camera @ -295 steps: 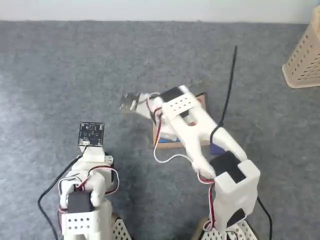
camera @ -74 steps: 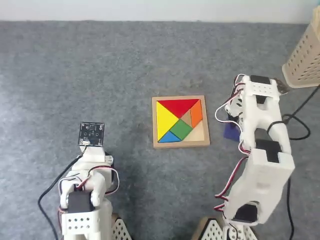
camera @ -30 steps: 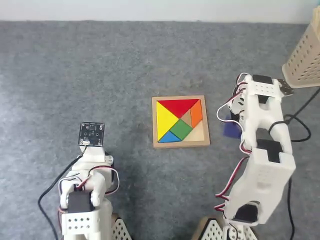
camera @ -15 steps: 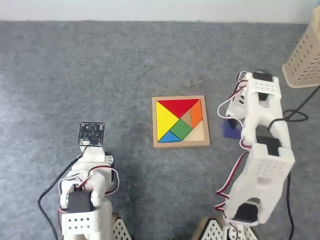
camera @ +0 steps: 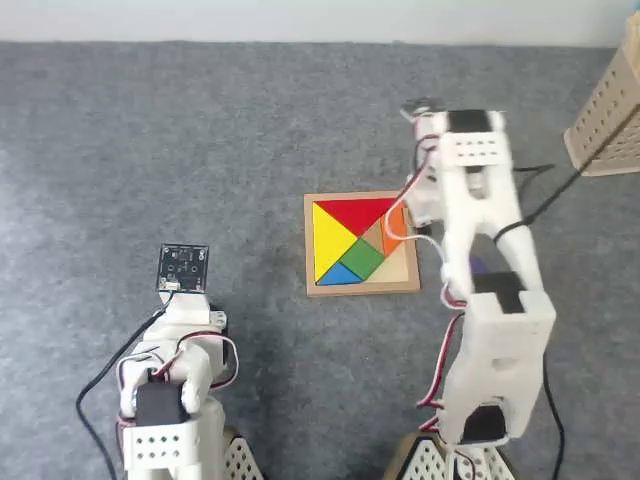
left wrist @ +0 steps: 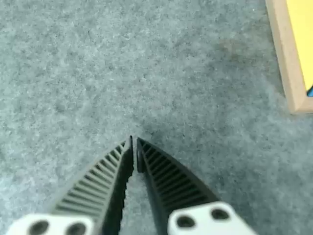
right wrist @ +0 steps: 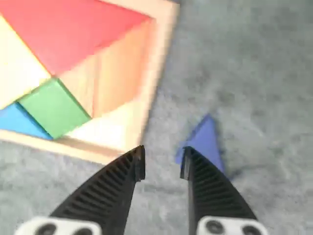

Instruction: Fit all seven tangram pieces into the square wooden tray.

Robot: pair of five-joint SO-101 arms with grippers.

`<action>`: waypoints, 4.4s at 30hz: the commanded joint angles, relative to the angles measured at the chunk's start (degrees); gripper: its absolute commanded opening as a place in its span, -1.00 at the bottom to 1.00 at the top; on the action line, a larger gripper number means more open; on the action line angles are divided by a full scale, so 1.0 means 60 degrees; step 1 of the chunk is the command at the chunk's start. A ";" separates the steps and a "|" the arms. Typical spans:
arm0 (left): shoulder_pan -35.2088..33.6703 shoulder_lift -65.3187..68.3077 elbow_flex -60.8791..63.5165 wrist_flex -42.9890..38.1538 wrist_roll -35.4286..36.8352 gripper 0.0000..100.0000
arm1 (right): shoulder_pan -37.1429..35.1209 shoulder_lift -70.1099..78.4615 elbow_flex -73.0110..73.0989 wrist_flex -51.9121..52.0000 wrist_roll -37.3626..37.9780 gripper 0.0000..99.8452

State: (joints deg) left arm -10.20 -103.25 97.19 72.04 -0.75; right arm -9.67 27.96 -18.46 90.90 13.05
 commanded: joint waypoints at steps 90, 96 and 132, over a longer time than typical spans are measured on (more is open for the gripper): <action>-0.0015 -0.0161 -0.0110 0.0044 0.0088 -0.98 | 0.1824 -0.2425 0.5538 -0.4447 -1.0711 -0.69; -0.0015 -0.0161 -0.0110 0.0044 0.0088 -0.98 | 0.1780 -0.2440 0.5524 -0.4447 -1.0242 -0.60; -0.0015 -0.0161 -0.0110 0.0044 0.0088 -0.98 | 0.2777 -0.2117 0.5114 -0.4505 -1.0593 -0.78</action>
State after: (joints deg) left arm -10.20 -103.25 97.19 72.04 -0.75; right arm 5.36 15.47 15.38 62.24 -56.92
